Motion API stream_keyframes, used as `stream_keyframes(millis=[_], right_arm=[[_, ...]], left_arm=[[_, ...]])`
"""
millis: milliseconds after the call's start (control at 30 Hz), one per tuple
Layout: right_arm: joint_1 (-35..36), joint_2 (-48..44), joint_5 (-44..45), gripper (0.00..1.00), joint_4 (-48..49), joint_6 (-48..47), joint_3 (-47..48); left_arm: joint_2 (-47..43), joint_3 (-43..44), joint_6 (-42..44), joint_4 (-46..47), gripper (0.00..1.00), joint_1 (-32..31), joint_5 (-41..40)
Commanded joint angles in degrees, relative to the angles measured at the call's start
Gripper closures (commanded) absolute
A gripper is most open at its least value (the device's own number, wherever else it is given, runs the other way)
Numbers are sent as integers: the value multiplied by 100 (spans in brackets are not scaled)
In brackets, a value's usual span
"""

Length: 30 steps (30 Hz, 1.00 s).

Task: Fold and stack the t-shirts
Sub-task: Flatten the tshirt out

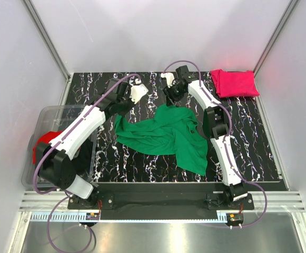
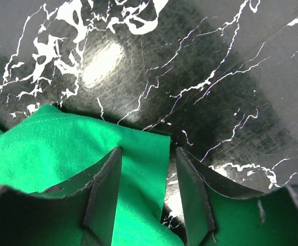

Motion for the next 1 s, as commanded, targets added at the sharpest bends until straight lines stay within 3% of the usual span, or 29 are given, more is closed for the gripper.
stream_keyframes(millis=[0, 100, 167, 200, 300, 500, 633, 967], right_arm=[[-4, 141, 47, 46, 131, 176, 297], [-4, 193, 21, 53, 149, 185, 333], [4, 211, -40, 64, 149, 177, 333], [4, 211, -49, 76, 140, 185, 315], [4, 150, -41, 87, 140, 142, 271], [-57, -175, 521, 95, 262, -34, 604], [-276, -912, 1320, 99, 640, 27, 676], [-839, -3838, 1936, 100, 1080, -447, -473]], left_arm=[[27, 321, -78, 207, 100, 31, 111], [71, 374, -78, 207, 100, 31, 120], [80, 400, -78, 207, 100, 31, 120], [97, 409, -78, 207, 100, 31, 120], [106, 436, -78, 207, 100, 31, 102], [133, 567, 70, 216, 100, 40, -11], [203, 857, 238, 383, 100, 198, -477], [554, 2762, 537, 410, 100, 348, -768]])
